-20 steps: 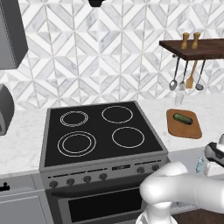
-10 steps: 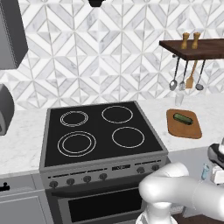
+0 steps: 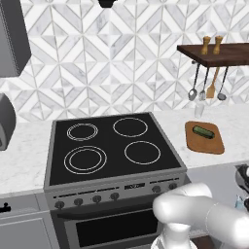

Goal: Place the appropriate cutting tool for cutting the cucumber skin on the cutting board.

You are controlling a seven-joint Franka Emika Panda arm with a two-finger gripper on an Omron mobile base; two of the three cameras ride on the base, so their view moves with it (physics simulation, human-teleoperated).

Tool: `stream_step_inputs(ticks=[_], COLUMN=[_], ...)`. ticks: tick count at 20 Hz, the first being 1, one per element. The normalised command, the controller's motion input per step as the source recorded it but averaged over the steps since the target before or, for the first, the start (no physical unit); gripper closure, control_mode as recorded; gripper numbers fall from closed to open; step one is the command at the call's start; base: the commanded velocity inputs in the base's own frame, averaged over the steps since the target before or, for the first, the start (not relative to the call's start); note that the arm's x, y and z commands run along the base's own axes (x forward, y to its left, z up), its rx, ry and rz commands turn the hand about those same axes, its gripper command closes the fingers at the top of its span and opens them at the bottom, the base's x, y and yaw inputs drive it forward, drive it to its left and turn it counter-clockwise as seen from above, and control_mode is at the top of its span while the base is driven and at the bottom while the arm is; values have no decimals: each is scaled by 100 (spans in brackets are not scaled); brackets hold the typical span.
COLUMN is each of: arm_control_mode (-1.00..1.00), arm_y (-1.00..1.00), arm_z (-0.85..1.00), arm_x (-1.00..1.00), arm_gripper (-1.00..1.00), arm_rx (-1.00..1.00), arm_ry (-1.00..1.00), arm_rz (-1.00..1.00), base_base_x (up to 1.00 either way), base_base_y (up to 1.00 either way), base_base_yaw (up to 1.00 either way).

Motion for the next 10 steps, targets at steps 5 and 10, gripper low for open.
stream_step_inputs(ticks=[5, 10], arm_control_mode=[-100, -100], arm_y=[0, 0], arm_z=[38, 23], arm_x=[4, 37], arm_gripper=[-100, -100], arm_rx=[3, 8], arm_ry=[-16, -21], arm_rz=[0, 0], base_base_x=[0, 0], base_base_y=[0, 0], base_base_yaw=[0, 0])
